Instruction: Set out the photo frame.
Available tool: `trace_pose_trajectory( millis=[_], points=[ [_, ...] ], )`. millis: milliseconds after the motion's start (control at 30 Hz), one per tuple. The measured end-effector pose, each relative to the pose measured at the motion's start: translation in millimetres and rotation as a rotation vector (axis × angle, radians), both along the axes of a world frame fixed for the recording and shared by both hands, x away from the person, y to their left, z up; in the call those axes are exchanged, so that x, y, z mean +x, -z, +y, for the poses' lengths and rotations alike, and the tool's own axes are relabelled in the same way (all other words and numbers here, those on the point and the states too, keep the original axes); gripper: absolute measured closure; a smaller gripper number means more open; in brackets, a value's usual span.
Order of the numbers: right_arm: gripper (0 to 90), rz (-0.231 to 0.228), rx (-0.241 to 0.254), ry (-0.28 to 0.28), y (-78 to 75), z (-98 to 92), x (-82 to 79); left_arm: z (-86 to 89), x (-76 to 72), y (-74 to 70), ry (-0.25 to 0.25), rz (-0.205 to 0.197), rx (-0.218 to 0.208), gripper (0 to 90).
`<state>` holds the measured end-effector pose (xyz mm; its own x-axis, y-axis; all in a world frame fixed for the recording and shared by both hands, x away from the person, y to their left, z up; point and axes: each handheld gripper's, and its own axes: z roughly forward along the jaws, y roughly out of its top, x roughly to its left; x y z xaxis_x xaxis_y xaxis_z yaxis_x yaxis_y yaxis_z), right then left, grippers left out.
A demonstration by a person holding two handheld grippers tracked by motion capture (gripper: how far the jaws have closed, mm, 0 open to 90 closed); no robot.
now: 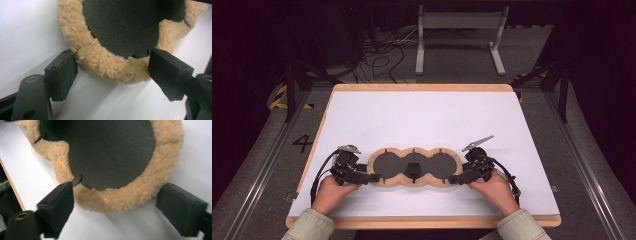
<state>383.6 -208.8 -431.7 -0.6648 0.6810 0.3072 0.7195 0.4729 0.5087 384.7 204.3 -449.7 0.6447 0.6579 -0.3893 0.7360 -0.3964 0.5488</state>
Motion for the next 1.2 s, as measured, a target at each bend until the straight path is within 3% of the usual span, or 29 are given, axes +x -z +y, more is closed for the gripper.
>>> trace_pose_trajectory(
  millis=[133,467,667,700,767,1000,1200],
  points=[
    [26.3,-0.021,0.006,0.007,-4.2,-3.5,-1.7,2.0,-1.2,-5.3,-0.013,-0.051,0.013,28.1],
    [46.7,-0.091,-0.01,0.056,-10.6,-7.5,-7.0,4.2,-6.4,-13.2,-0.046,-0.109,0.02,38.9],
    [52.6,-0.135,-0.036,0.083,-13.2,-8.9,-8.5,9.7,-9.8,-20.3,-0.062,-0.159,-0.016,53.0],
    [54.0,-0.14,-0.033,0.087,-13.3,-9.1,-8.6,12.9,-10.6,-22.6,-0.076,-0.172,-0.045,53.0],
    [58.3,-0.149,-0.035,0.1,-14.1,-9.7,-9.2,17.1,-10.8,-25.0,-0.092,-0.174,-0.082,58.9],
    [64.9,-0.162,-0.007,0.118,-16.7,-13.4,-11.0,16.9,-11.0,-24.1,-0.106,-0.187,-0.066,63.6],
    [68.2,-0.202,0.001,0.137,-19.6,-15.0,-13.4,14.9,-12.4,-24.6,-0.119,-0.209,-0.051,66.5]
  ],
)
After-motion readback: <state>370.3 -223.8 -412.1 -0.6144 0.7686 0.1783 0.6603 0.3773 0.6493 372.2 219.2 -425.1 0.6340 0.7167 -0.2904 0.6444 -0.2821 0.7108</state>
